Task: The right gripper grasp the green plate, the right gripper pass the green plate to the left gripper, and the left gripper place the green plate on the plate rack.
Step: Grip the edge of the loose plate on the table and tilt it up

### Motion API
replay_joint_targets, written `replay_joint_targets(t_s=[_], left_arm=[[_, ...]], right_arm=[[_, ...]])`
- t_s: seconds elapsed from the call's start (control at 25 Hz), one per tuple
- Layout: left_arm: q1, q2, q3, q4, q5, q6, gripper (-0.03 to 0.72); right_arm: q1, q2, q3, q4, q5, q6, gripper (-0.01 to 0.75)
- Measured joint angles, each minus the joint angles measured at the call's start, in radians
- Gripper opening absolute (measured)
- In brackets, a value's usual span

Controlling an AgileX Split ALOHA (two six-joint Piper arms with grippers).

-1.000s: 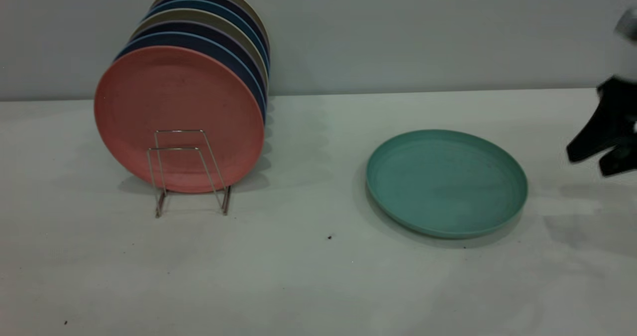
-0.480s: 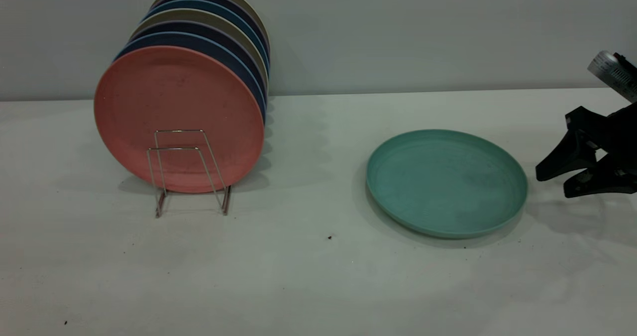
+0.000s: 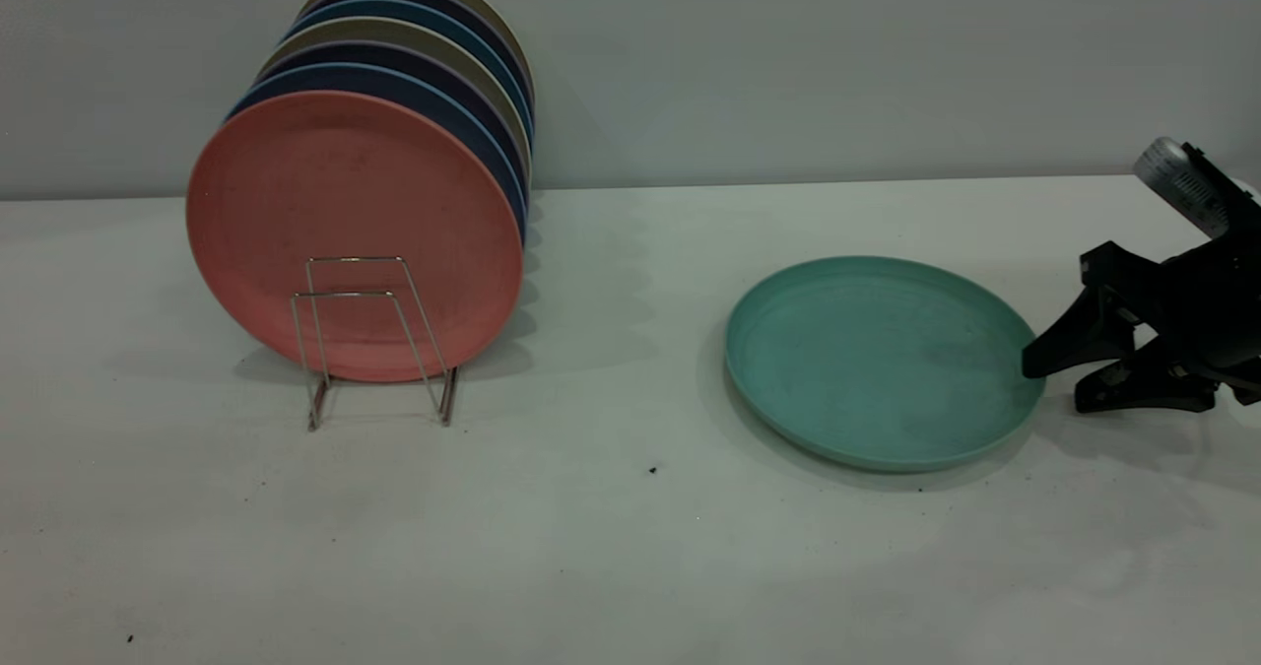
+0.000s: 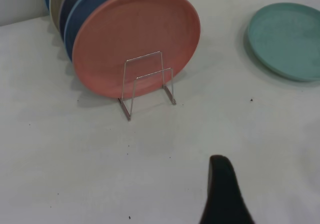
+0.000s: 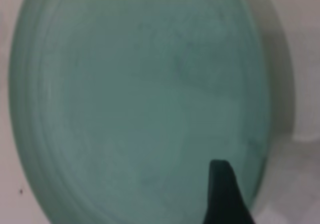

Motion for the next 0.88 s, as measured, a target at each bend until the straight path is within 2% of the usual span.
replay_joint_targets(t_s=[0.72,0.88], left_arm=[[0.0,0.0,0.0,0.001,0.001,0.002,0.501],[0.0,0.0,0.0,0.001,0.004,0.002,0.501]], right_arm=[[0.097,0.024,-0.001,0.133,-0.076,-0.094,0.449],[0.099,0.036,-0.007,0.161,-0.069,-0.112,0.399]])
